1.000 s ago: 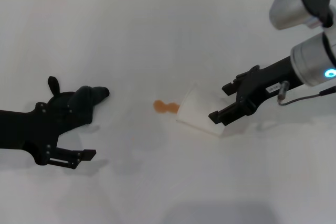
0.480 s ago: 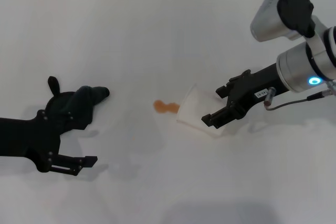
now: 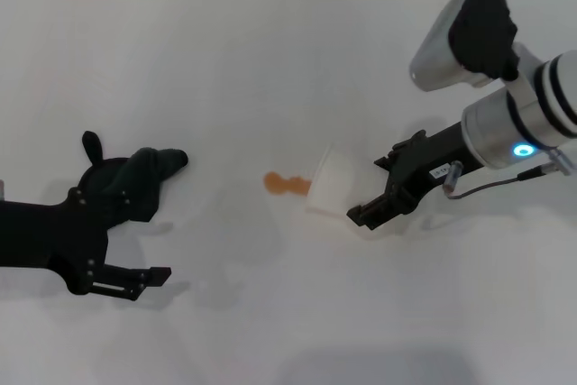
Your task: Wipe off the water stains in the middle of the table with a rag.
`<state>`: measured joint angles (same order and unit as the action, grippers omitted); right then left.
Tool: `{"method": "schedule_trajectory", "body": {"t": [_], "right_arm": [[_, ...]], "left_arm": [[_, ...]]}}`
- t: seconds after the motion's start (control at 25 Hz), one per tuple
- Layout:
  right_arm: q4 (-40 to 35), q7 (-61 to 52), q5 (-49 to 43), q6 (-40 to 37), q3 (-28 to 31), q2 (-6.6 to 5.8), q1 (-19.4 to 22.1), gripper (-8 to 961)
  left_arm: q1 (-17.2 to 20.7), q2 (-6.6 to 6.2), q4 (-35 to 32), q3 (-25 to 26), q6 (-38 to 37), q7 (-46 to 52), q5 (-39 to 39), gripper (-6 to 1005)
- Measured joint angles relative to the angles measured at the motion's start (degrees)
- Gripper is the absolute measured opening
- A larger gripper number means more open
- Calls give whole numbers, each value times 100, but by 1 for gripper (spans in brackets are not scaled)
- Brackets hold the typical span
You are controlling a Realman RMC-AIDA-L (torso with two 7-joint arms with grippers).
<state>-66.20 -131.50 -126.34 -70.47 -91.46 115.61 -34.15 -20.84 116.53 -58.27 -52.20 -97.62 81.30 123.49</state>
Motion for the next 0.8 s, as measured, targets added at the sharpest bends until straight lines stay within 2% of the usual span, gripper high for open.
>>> {"method": "schedule_trajectory", "body": {"t": [0.32,0.8], "right_arm": [[87,24,-5,327,-372,6,-85,829],[102,71,-3,455,-538,-11,-118,804]], "left_arm": [[-3,10,0,1,63,-1,9,879],[-4,11,0,22,87,-1,9,878]]}}
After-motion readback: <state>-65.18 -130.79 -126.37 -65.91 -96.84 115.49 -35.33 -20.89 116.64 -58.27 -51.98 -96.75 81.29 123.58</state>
